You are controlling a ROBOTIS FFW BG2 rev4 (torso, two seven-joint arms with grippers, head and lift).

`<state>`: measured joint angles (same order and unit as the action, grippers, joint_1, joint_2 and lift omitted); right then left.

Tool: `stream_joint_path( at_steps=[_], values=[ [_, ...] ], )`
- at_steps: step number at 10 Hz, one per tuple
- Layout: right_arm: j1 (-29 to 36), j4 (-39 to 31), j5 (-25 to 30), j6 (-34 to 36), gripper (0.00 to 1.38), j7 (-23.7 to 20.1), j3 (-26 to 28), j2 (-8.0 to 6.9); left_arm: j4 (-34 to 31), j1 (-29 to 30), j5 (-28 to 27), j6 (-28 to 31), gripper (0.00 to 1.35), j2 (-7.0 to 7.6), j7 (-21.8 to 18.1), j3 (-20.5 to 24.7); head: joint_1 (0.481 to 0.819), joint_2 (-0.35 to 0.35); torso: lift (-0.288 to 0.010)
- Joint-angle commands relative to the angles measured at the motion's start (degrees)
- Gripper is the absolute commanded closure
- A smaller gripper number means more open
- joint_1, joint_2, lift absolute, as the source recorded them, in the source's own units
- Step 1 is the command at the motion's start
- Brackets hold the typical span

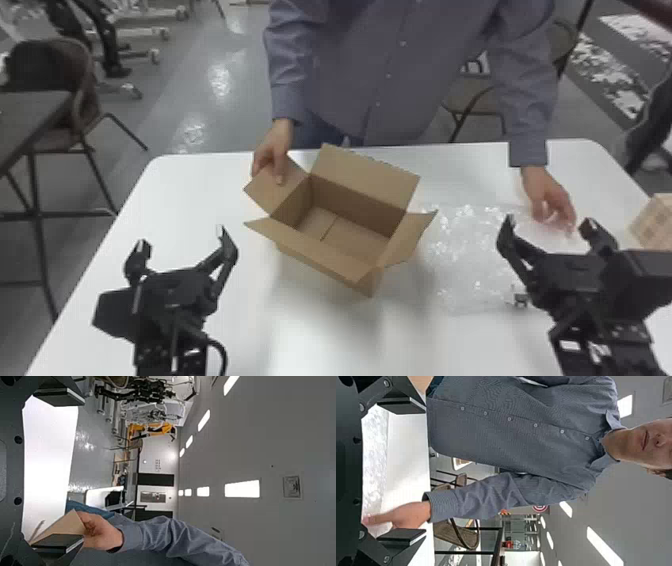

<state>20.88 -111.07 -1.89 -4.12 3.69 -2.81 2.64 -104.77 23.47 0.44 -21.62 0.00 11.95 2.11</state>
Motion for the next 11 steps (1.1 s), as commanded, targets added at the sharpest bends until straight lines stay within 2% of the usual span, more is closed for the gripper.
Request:
stream_joint_path(
  at_steps=[1, 9, 11],
  values=[
    [0.04, -0.02, -0.04, 0.07, 0.20, 0.00, 0.00, 0.00, 0.00, 0.00, 0.00, 0.00, 0.10, -0.15, 0.00, 0.00, 0.695, 0.087, -0.102],
    [0.04, -0.20, -0.48, 0.78, 0.20, 0.00, 0.00, 0.00, 0.00, 0.00, 0.09, -0.26, 0.10, -0.15, 0.09, -0.09, 0.695, 0.086, -0.102],
    [0.04, -0.28, -0.39, 1.04, 0.20, 0.00, 0.00, 0.00, 0.00, 0.26, 0.00, -0.26, 0.10, -0.15, 1.23, -0.27, 0.695, 0.088, -0.102]
  ],
)
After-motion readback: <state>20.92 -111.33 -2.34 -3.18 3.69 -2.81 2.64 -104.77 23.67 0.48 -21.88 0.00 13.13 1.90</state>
